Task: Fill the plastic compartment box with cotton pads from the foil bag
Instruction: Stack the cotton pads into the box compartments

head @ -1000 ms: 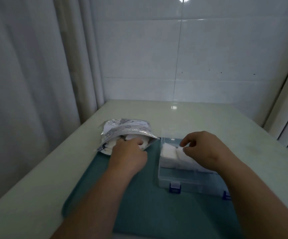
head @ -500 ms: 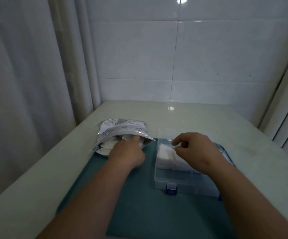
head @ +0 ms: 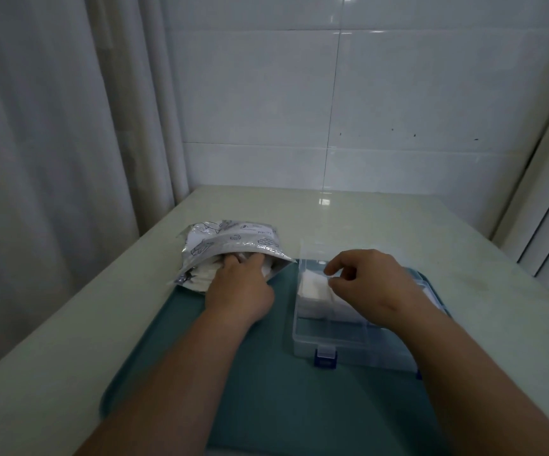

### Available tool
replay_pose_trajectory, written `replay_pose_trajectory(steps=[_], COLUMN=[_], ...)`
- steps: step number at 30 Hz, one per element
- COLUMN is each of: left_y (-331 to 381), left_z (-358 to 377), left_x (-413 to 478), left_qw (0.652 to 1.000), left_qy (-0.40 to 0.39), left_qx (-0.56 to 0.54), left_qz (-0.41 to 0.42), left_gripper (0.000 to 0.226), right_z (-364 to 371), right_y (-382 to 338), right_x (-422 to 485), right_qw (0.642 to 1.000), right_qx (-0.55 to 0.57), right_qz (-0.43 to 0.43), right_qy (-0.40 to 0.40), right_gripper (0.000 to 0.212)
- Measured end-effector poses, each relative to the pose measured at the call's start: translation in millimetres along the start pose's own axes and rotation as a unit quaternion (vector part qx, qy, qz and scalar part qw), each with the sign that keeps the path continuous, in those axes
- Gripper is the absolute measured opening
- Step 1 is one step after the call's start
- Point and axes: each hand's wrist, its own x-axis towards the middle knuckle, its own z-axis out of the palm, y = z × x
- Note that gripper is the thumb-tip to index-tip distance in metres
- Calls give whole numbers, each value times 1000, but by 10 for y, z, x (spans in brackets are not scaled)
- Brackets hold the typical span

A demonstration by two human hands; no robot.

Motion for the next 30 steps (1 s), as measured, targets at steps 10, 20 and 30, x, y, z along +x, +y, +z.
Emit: replay_pose_trajectory(steps=[10, 20, 30], left_y=[14, 78, 229], left_z=[-40, -190, -106], left_x=[-10, -104, -139], left_qw=[984, 950, 890], left_qy=[169, 233, 52], left_qx=[-34, -187, -445], left_qz=[35, 87, 81], left_gripper=[18, 17, 24], right_z=[-18, -10, 17], right_y=[-11, 23, 52], right_x=[-23, -3, 40], right_qw=[1000, 1000, 995], right_qx=[1, 23, 83], right_qz=[-3, 5, 3], right_qy=[-2, 11, 57], right_gripper=[22, 20, 21])
